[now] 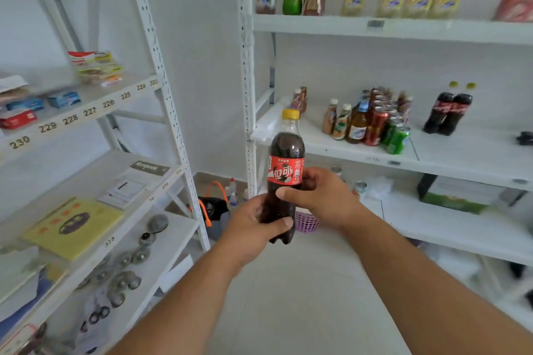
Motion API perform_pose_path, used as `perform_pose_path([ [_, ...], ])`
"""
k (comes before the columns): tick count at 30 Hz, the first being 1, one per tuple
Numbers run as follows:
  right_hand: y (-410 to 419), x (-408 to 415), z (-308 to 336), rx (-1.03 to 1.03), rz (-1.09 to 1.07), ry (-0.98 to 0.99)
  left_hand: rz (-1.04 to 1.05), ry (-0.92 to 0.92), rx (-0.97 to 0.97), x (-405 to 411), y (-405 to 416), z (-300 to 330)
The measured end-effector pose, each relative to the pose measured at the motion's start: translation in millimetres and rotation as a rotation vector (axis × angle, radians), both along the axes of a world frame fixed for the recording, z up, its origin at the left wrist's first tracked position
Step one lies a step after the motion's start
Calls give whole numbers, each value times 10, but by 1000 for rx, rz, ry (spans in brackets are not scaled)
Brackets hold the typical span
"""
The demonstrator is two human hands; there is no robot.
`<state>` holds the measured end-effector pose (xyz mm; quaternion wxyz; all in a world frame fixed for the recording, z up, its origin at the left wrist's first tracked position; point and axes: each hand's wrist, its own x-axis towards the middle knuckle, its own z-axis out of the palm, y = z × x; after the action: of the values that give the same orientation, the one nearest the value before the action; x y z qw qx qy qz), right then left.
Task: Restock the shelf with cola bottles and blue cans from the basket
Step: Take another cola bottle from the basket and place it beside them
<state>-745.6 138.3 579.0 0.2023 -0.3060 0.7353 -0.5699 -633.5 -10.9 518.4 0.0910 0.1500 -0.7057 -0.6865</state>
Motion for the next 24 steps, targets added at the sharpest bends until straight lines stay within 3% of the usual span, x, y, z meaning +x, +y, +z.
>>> perform_pose_path([
  [12, 1518, -507, 106, -46, -254, -38, -241, 11, -65, -975, 1238, 159],
  [24, 3143, -1711, 74, -10, -356, -13, -331, -29, -102, -2345, 2846, 130],
])
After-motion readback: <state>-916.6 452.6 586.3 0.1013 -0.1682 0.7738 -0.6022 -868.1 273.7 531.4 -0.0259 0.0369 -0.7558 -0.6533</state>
